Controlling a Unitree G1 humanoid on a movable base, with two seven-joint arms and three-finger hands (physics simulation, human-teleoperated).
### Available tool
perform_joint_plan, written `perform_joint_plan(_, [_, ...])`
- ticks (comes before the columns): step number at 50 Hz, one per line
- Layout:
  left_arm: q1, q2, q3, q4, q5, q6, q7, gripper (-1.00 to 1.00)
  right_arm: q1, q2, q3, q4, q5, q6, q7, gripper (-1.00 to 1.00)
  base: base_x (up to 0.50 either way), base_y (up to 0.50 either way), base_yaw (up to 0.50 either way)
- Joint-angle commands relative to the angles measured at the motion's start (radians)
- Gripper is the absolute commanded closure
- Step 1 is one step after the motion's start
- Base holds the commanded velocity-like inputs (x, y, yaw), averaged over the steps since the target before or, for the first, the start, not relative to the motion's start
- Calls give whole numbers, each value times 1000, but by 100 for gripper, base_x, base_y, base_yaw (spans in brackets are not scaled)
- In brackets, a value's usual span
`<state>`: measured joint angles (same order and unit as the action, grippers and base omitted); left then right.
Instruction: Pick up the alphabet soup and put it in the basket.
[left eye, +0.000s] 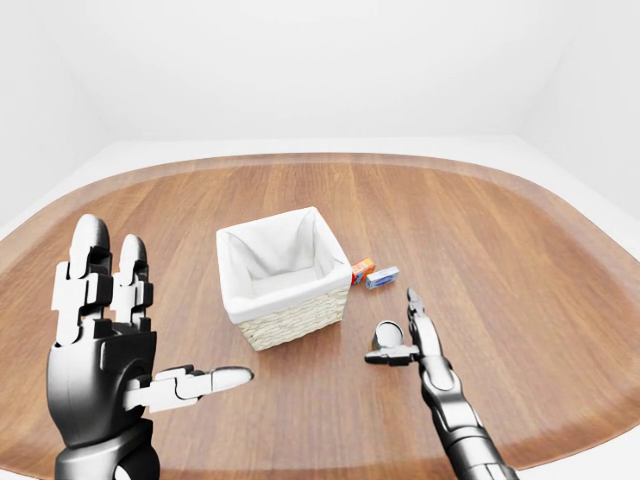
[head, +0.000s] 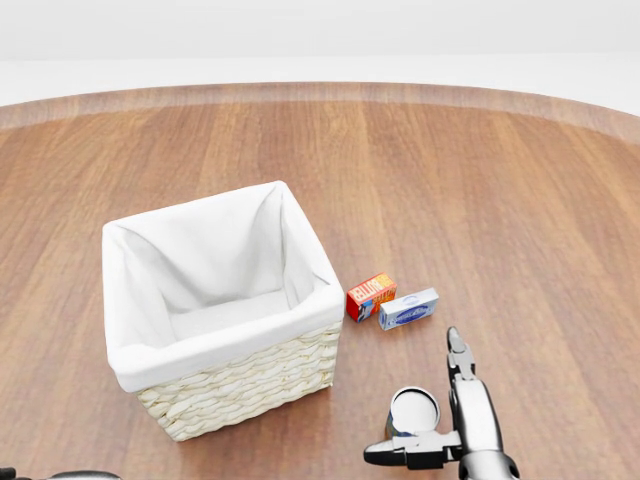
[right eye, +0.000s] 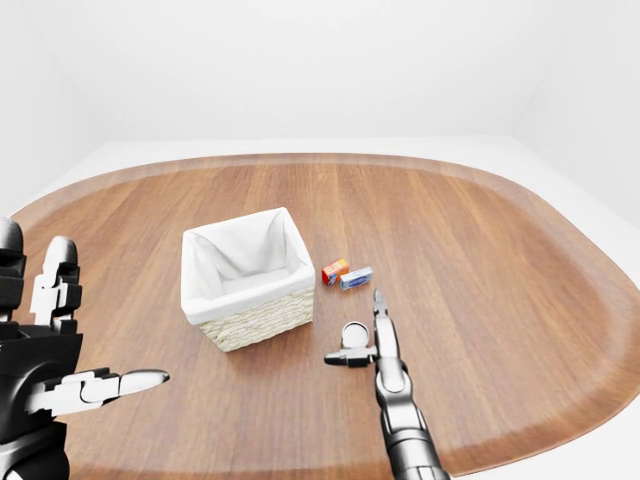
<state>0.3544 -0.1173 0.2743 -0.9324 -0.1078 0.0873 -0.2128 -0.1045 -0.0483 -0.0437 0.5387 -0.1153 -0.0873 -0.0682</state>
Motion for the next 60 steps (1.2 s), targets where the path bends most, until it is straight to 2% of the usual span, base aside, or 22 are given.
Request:
perform_joint_plan(1, [10,-3,3,-13,-8,0,-5,-100,-32,-3,0,91,-5,0,-12,-100,0,0,0])
perform_joint_plan(12, [23,-14,1,-40,-14,0,-19,-100,-76,-12,-5,172,0,0,-24,-100,0,0,0])
perform_joint_plan(19, [34,-12,-31,-33,0,0,-24,-100,-100,-18,-8,225,3,0,-26,-100,0,0,0])
perform_joint_plan(27, [34,-8,-20,-41,-13,0,-24,-100,-237,-31,-12,521,-14,0,-73,-100,0,0,0])
perform_joint_plan(34, [34,-15,-3,-54,-24,0,-32,-100,-284,-35,-11,620,-19,0,-90,-100,0,0,0])
perform_joint_plan(60, [55,-39,18,-97,-38,0,-62,-100,-297,-23,1,647,-45,0,-102,-100,0,0,0])
